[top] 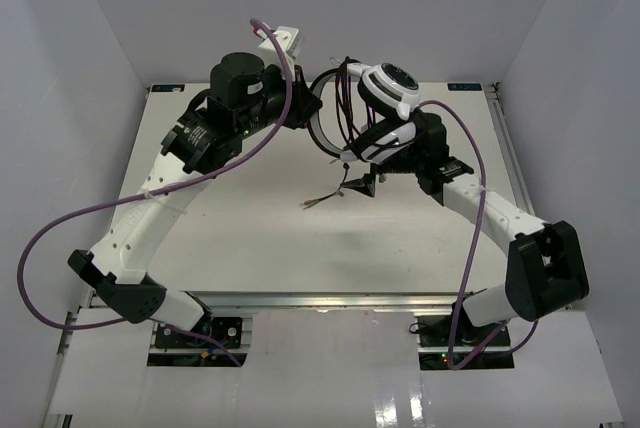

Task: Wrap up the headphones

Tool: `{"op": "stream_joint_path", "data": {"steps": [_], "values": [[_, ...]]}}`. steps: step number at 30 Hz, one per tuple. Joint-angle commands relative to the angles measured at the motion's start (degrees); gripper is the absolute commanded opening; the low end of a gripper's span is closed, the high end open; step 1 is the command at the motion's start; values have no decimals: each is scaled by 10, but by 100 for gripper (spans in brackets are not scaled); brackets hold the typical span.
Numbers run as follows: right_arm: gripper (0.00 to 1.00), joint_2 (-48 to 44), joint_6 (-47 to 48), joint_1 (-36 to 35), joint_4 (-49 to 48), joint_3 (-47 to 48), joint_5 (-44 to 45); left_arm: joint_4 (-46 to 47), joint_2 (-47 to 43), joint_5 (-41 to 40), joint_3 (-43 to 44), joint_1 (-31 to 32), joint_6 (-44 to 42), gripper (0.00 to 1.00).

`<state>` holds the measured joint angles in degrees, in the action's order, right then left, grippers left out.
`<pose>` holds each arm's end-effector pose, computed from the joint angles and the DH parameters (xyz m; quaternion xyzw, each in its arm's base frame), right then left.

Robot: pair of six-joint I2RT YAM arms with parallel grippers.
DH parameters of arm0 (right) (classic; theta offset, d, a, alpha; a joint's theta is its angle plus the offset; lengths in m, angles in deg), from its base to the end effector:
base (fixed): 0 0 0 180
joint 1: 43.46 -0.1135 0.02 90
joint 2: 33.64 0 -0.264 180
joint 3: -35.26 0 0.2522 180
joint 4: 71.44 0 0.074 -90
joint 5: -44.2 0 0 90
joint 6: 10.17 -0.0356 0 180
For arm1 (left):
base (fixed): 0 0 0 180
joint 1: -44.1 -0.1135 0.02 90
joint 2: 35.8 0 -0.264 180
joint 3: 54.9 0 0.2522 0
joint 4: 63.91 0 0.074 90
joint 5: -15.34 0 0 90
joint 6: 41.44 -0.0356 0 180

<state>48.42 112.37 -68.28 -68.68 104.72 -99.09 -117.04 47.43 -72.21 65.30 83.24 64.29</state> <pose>0.2799 0.1609 0.2947 -0.5797 0.4931 0.3194 0.5647 0.2283 -0.1878 0.4968 0.1747 0.7801 -0.2919 0.5251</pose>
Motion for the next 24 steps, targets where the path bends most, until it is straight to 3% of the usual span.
{"op": "stream_joint_path", "data": {"steps": [1, 6, 10, 15, 21, 24], "values": [[93, -53, 80, -1, 87, 4, 117, 37, -39, -2, 6, 2, 25, 0], [96, -63, -67, -3, -2, -6, 186, 37, -39, -3, 7, 2, 27, 0], [96, -33, -117, -4, -44, 0, 216, 38, -40, -5, 5, 2, 29, 0], [91, 57, -167, -14, -166, -8, 81, 43, -35, -4, 4, 2, 32, 0], [100, 150, -253, -17, -290, 32, 62, 51, -37, -8, 15, 2, 41, 0], [81, 173, -273, -15, -340, 31, 42, 52, -36, -15, 31, 2, 46, 0]]}}
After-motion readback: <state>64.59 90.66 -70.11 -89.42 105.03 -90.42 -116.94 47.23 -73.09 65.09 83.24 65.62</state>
